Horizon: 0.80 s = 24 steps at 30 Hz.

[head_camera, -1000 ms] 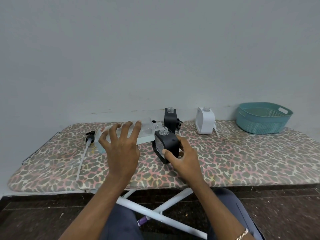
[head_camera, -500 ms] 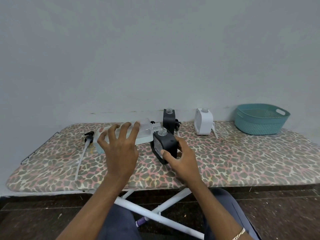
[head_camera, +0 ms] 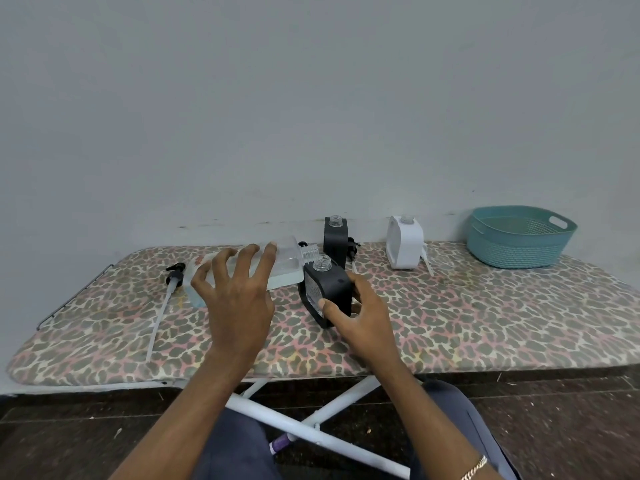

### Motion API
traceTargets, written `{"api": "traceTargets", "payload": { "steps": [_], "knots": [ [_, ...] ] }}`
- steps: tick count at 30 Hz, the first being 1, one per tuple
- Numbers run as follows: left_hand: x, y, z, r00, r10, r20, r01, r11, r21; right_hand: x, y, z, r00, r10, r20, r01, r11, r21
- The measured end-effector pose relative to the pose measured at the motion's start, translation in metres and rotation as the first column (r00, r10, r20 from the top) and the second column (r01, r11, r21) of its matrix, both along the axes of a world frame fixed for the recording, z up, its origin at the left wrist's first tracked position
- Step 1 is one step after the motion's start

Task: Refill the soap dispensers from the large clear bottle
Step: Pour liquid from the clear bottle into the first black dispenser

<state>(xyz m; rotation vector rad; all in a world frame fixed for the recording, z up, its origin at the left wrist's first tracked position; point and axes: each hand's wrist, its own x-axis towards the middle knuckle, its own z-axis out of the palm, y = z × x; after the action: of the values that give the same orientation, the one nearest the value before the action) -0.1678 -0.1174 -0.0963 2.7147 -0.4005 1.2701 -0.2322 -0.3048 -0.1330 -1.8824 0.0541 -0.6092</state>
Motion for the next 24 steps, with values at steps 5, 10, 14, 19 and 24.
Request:
{"api": "traceTargets", "payload": {
  "steps": [5, 10, 14, 19, 24],
  "knots": [
    [0.0004, 0.0001, -0.0003, 1.000, -0.004, 0.008, 0.004, 1.000, -0.002, -0.0009, 0.0007, 0.0015, 1.000, 0.001, 0.009, -0.001, 1.000, 0.003],
    [0.0006, 0.0002, 0.0000, 1.000, -0.009, 0.006, 0.009, 1.000, -0.002, -0.0015, 0.0007, 0.0030, 1.000, -0.002, -0.006, 0.002, 1.000, -0.007],
    [0.0003, 0.0004, 0.0003, 1.000, -0.011, 0.014, 0.011, 1.000, -0.002, -0.0015, 0.0011, 0.0024, 1.000, -0.002, 0.011, 0.002, 1.000, 0.005],
    [0.0002, 0.0001, 0.0003, 1.000, -0.007, 0.017, 0.007, 1.000, 0.002, -0.0026, 0.0005, 0.0038, 1.000, 0.004, 0.008, -0.004, 1.000, 0.013],
    [0.0002, 0.0002, 0.0000, 1.000, -0.013, 0.029, 0.013, 1.000, -0.002, -0.0027, 0.0009, 0.0035, 1.000, -0.001, 0.009, 0.001, 1.000, 0.010]
  ]
}}
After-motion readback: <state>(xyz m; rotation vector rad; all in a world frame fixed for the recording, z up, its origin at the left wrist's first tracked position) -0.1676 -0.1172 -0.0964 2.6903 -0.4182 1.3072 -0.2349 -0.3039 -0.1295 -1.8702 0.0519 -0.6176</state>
